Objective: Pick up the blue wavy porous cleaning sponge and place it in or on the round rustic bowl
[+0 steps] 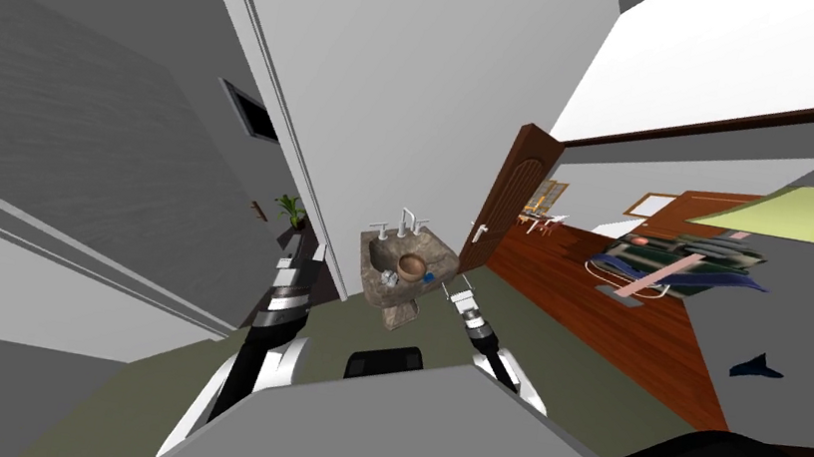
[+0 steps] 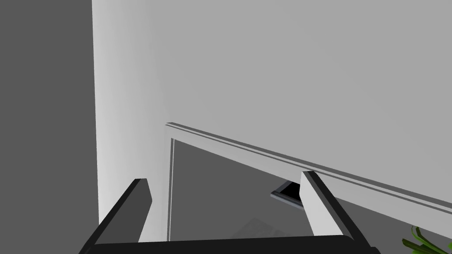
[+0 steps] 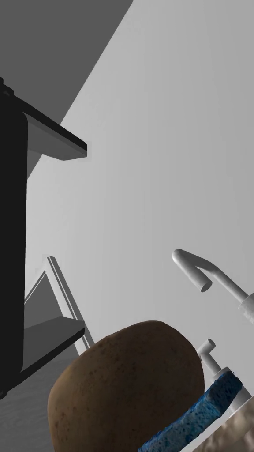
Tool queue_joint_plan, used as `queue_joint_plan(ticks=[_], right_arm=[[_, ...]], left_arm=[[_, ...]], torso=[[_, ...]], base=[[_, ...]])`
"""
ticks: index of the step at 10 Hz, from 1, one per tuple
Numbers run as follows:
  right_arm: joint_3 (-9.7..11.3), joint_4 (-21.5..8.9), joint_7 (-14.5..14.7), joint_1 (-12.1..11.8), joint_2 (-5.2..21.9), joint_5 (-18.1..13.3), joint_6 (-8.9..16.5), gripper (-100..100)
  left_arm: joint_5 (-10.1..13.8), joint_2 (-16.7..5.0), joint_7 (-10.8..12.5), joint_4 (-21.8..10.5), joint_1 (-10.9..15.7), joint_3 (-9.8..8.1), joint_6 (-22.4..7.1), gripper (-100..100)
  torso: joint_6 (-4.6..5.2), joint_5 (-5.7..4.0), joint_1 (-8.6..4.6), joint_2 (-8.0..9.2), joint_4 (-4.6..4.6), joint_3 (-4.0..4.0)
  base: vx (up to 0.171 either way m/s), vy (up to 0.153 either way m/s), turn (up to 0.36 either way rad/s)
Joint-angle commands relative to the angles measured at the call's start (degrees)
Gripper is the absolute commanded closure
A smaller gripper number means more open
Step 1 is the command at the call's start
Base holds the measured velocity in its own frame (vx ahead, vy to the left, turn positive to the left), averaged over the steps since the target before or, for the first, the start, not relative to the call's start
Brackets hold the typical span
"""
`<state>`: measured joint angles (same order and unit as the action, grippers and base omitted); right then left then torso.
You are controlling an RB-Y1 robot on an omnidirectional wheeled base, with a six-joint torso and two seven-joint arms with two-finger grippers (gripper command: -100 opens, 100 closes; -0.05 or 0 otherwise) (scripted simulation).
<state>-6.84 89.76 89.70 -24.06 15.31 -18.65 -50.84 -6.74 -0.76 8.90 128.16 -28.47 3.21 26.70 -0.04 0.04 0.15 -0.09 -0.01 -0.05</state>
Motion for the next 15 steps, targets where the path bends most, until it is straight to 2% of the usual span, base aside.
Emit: queue_joint_plan(ticks=[1,2,3,4,6,7,8,9,10,11,12,13,14,15], right_arm=[[0.01,-0.43,2.05,0.1,0.12,-0.1,-0.28,-100],[0.13,-2.49,4.16,0.75,1.03,-0.78,-1.09,-100],[0.13,-2.49,5.66,0.75,1.03,-0.78,-1.09,-100],[0.28,-4.52,7.3,1.43,1.96,-1.45,-1.83,-100],[0.28,-4.52,9.35,1.43,1.96,-1.45,-1.83,-100],[0.46,-6.5,11.65,2.13,2.89,-2.09,-2.52,-100],[0.46,-6.5,12.77,2.13,2.89,-2.09,-2.52,-100],[0.66,-8.42,14.53,2.84,3.82,-2.69,-3.16,-100],[0.66,-8.42,16.05,2.84,3.82,-2.69,-3.16,-100],[0.88,-10.29,17.85,3.57,4.75,-3.27,-3.74,-100],[0.88,-10.29,19.16,3.57,4.75,-3.27,-3.74,-100],[1.12,-12.07,21.0,4.3,5.67,-3.82,-4.27,-100],[1.12,-12.07,22.1,4.3,5.67,-3.82,-4.27,-100],[1.36,-13.77,23.95,5.02,6.6,-4.34,-4.75,-100]], left_arm=[[0.0,0.0,0.0,0.0,0.0,0.0,0.0,0],[0.0,0.0,0.0,0.0,0.0,0.0,0.0,0],[0.0,0.0,0.0,0.0,0.0,0.0,0.0,0],[0.0,0.0,0.0,0.0,0.0,0.0,0.0,0],[0.0,0.0,0.0,0.0,0.0,0.0,0.0,0],[0.0,0.0,0.0,0.0,0.0,0.0,0.0,0],[0.0,0.0,0.0,0.0,0.0,0.0,0.0,0],[0.0,0.0,0.0,0.0,0.0,0.0,0.0,0],[0.0,0.0,0.0,0.0,0.0,0.0,0.0,0],[0.0,0.0,0.0,0.0,0.0,0.0,0.0,0],[0.0,0.0,0.0,0.0,0.0,0.0,0.0,0],[0.0,0.0,0.0,0.0,0.0,0.0,0.0,0],[0.0,0.0,0.0,0.0,0.0,0.0,0.0,0],[0.0,0.0,0.0,0.0,0.0,0.0,0.0,0]], torso=[[0.0,0.0,0.0,0.0,0.0,0.0],[0.0,-0.01,-0.06,0.04,0.01,0.02],[0.02,-0.01,-0.04,0.02,0.0,0.01],[0.0,0.0,-0.02,0.03,0.01,0.02],[0.0,0.01,0.02,0.01,0.0,0.01],[-0.01,0.0,-0.03,0.05,0.01,0.03],[0.01,0.0,-0.02,0.04,0.01,0.02],[0.0,0.0,0.01,0.03,0.01,0.02],[0.01,0.01,0.04,-0.02,0.0,-0.01],[0.0,0.01,0.02,-0.02,0.0,-0.01],[0.01,0.01,0.04,-0.01,0.0,-0.01],[-0.01,0.01,0.03,0.0,0.0,0.0],[0.01,0.01,0.06,-0.02,0.0,-0.01],[-0.01,0.01,0.04,0.01,0.0,0.0]], base=[[0.008,0.019,0.012],[0.019,0.032,-0.096],[0.016,0.037,-0.064],[0.027,0.046,-0.104],[0.013,0.038,-0.019],[0.013,0.038,-0.078],[0.017,0.046,-0.06],[0.031,0.056,-0.103],[0.027,0.047,-0.055],[0.025,0.054,-0.09],[0.02,0.052,-0.043],[0.028,0.061,-0.087],[0.017,0.054,-0.04],[0.02,0.054,-0.072]])
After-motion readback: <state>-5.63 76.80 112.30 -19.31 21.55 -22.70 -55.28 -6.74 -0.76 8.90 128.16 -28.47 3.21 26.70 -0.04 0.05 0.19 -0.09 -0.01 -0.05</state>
